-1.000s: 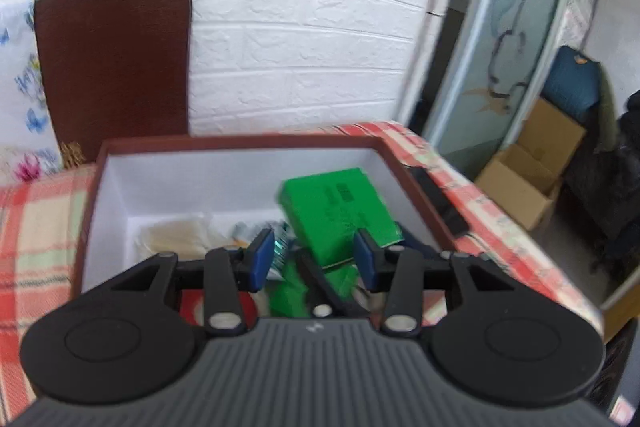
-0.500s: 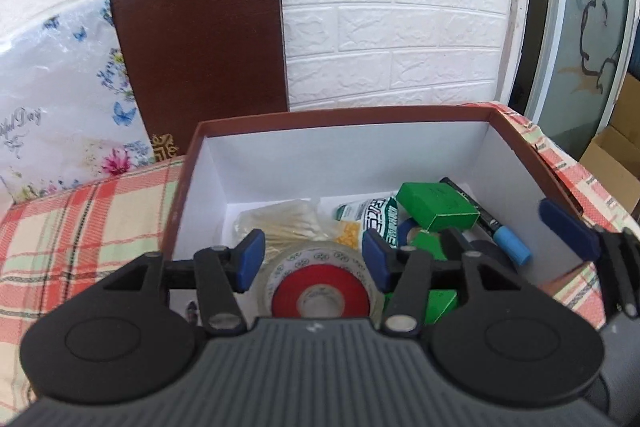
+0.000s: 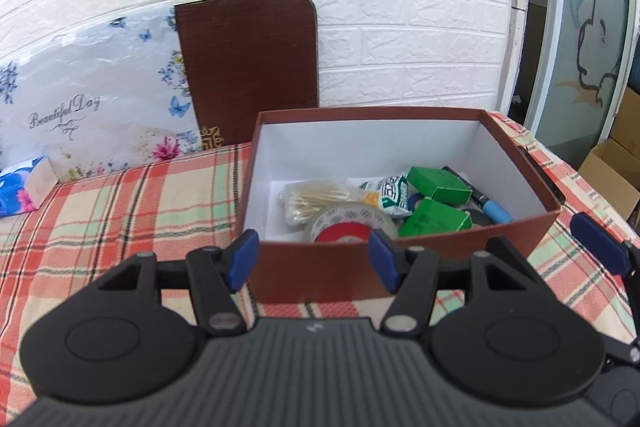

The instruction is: Organize objects

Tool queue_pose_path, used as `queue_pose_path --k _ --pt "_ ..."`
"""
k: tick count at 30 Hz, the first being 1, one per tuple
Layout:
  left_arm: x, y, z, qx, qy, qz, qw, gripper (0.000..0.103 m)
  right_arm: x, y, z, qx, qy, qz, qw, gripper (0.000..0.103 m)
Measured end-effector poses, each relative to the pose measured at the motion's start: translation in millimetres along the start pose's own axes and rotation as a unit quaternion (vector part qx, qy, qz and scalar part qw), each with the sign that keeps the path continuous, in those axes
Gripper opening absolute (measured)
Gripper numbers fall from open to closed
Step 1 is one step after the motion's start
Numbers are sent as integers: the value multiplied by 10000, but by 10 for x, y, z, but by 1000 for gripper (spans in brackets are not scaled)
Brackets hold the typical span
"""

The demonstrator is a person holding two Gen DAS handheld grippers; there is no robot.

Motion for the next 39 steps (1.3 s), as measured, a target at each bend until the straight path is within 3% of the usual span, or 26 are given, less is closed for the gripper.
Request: queue_pose_path --k 4,6,9,17,25,39 --pt "142 -140 106 67 119 -7 9999 72 184 -3 51 -78 116 4 9999 76" --pt "216 -205 172 137 195 -36 9997 87 271 16 62 -114 150 -5 9998 79" --pt "317 -307 266 242 330 -89 9991 96 391 12 66 -214 192 26 9996 81" --pt "489 -578 383 188 585 -37 9981 103 628 -40 97 -387 267 219 9987 83" --pt "623 -745 380 123 572 32 9983 103 843 9 181 -619 360 224 9972 91" --pt "790 -971 401 158 743 -29 9971 103 990 -74 186 -943 270 248 9949 94"
Point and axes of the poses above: each gripper's, at about its wrist camera, not at the fingertips, and x roughly against the way its jaws point, z to its left, y to its top, the point moved 7 cm from there along -x, roughly the way its jaws point, and after that the axes turned 8 degrees about z, right-handed, at the moved point
